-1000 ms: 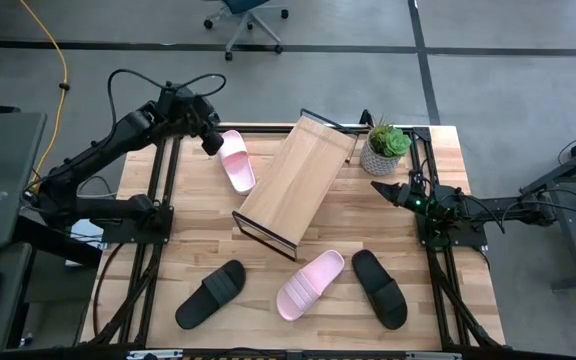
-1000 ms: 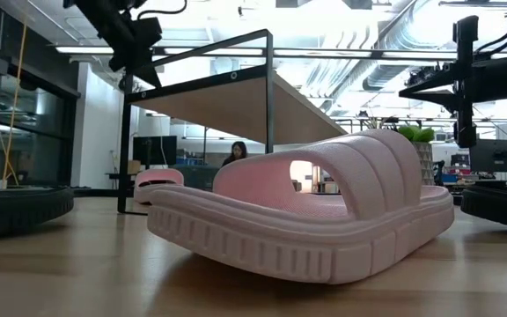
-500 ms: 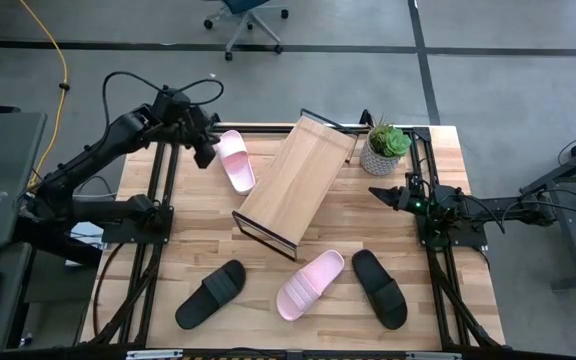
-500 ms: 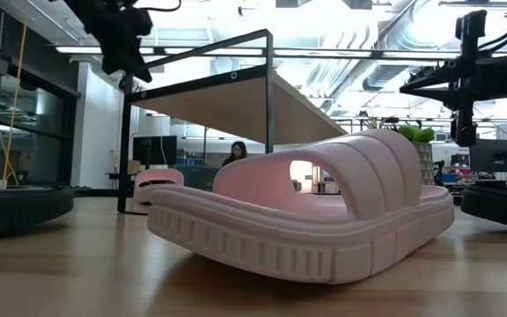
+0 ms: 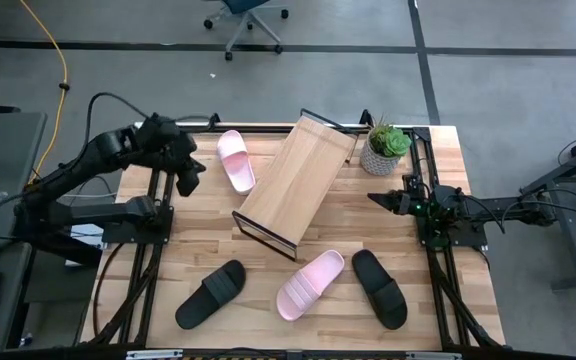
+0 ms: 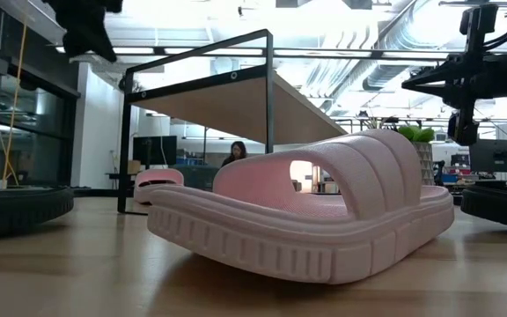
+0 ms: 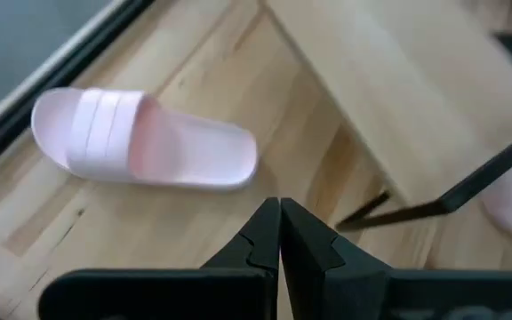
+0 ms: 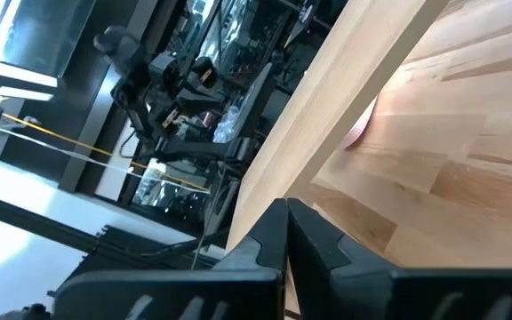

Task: Pick and place slides into the shelf
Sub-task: Put the bottom pink slide on the shelf

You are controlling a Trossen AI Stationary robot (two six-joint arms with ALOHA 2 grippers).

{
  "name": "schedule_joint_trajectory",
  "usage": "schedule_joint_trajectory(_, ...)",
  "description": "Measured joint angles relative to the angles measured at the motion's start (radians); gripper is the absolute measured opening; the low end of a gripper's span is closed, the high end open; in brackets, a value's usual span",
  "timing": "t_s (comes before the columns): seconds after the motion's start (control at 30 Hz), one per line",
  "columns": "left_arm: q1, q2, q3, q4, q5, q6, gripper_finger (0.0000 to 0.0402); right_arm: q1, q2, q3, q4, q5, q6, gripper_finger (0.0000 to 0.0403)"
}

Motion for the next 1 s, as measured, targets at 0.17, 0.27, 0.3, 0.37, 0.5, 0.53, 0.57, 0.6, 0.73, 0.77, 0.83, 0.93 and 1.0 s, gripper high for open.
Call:
schedule_joint_trajectory(0.17,-0.245,-0.023,-0.047,0.109,-0.124,-0.204,0.0001,0.000,0.000,0.000,0.000,-0.049,0.000,0.0000)
schedule_joint_trajectory(0.27,-0.400,-0.016,-0.078,0.145,-0.185,-0.315,0.0001,0.000,0.000,0.000,0.000,-0.088,0.008,0.0000)
schedule_joint_trajectory(0.3,-0.451,-0.011,-0.085,0.147,-0.201,-0.352,0.0001,0.000,0.000,0.000,0.000,-0.100,0.009,0.0000)
schedule_joint_trajectory(0.37,-0.555,0.000,-0.095,0.130,-0.239,-0.436,0.0001,0.000,0.000,0.000,0.000,-0.130,0.010,0.0000)
schedule_joint_trajectory(0.5,-0.757,0.019,-0.111,0.133,-0.317,-0.609,0.0001,0.000,0.000,0.000,-0.001,-0.172,0.029,0.0000)
schedule_joint_trajectory(0.53,-0.803,0.026,-0.113,0.133,-0.334,-0.645,0.0001,0.000,0.000,0.000,0.000,-0.176,0.029,0.0000)
schedule_joint_trajectory(0.57,-0.846,0.033,-0.113,0.131,-0.352,-0.679,0.0001,0.000,0.000,0.000,0.000,-0.180,0.030,0.0000)
schedule_joint_trajectory(0.6,-0.890,0.041,-0.113,0.130,-0.371,-0.713,0.0001,0.000,0.000,0.000,-0.001,-0.181,0.030,0.0000)
schedule_joint_trajectory(0.73,-1.038,0.076,-0.113,0.128,-0.452,-0.824,0.0000,0.000,0.000,0.000,-0.001,-0.169,0.028,0.0000)
schedule_joint_trajectory(0.77,-1.068,0.085,-0.113,0.126,-0.470,-0.852,0.0000,0.000,0.000,0.000,-0.001,-0.159,0.027,0.0000)
schedule_joint_trajectory(0.83,-1.125,0.107,-0.113,0.125,-0.499,-0.908,0.0000,0.000,0.000,0.000,-0.001,-0.141,0.026,0.0000)
schedule_joint_trajectory(0.93,-1.202,0.148,-0.113,0.125,-0.532,-0.979,0.0000,0.000,0.000,0.000,-0.002,-0.112,0.026,0.0000)
schedule_joint_trajectory(1.0,-1.252,0.180,-0.113,0.133,-0.531,-1.019,0.0001,0.000,0.000,0.000,-0.002,-0.091,0.030,0.0000)
